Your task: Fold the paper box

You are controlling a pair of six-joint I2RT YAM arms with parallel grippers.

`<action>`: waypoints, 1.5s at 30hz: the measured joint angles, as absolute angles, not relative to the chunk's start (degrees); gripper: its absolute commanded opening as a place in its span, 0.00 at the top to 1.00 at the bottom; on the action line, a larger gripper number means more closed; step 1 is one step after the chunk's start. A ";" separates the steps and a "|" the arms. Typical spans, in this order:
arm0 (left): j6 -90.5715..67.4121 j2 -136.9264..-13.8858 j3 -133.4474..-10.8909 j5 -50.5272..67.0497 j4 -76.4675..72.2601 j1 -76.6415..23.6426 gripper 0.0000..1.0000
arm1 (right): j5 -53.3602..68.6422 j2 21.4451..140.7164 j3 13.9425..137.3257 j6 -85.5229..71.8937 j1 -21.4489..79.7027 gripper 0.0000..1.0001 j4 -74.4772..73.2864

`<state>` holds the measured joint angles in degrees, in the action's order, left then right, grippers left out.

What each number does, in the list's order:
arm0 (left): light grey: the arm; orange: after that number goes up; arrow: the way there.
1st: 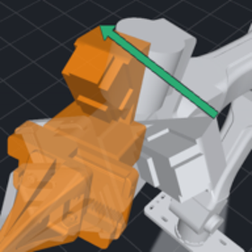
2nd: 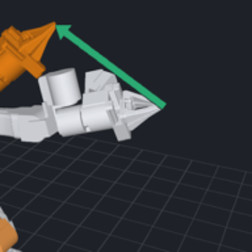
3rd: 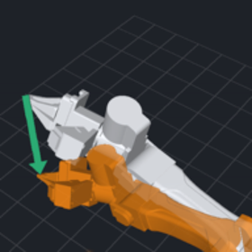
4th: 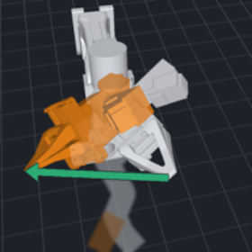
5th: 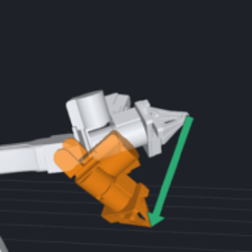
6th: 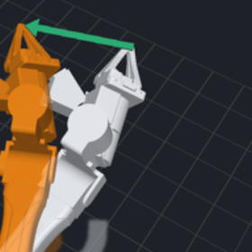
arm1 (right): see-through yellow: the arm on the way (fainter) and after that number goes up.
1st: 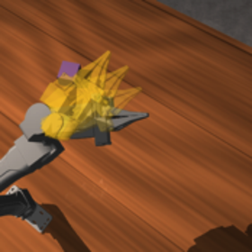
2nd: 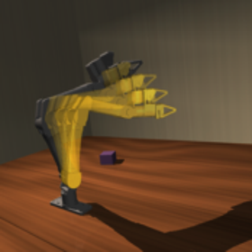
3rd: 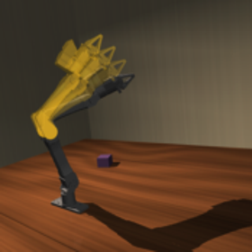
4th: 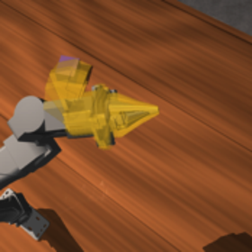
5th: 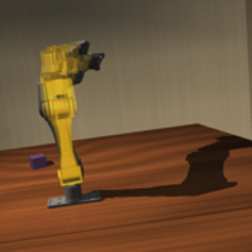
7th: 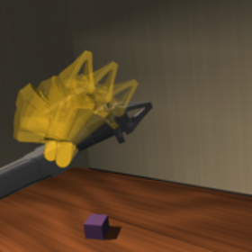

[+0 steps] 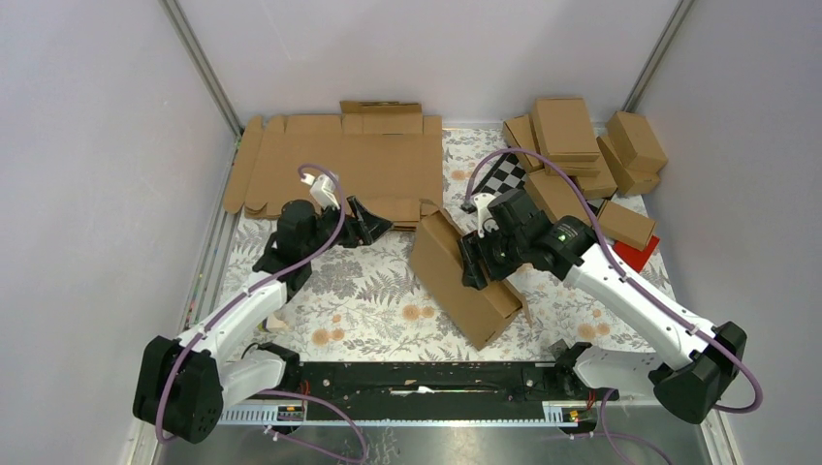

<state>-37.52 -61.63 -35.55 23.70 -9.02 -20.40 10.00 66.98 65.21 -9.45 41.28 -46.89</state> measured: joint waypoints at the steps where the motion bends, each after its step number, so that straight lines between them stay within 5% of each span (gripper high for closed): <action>1: -37.47 -61.49 -34.41 24.21 -11.44 -20.38 0.26 | 10.28 67.29 65.34 -8.93 41.28 0.35 -47.51; 14: -30.35 -68.18 -32.47 37.80 -36.56 -20.60 0.31 | 11.20 68.49 66.08 -4.32 41.28 0.31 -52.12; 26: -16.36 -75.16 -39.53 39.57 -32.42 -28.75 0.41 | 11.94 69.21 66.39 -3.84 41.28 0.29 -52.53; 38: -10.68 -76.23 -41.30 34.61 -27.05 -28.84 0.25 | 13.15 69.21 66.39 -3.49 41.28 0.28 -53.04; 45: -9.45 -76.36 -41.47 36.14 -26.81 -28.82 0.49 | 13.15 69.21 66.41 -3.27 41.28 0.28 -53.12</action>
<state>-9.45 -76.36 -41.47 36.14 -26.81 -28.82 13.15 69.21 66.41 -3.27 41.28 -53.12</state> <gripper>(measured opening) 0.621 0.724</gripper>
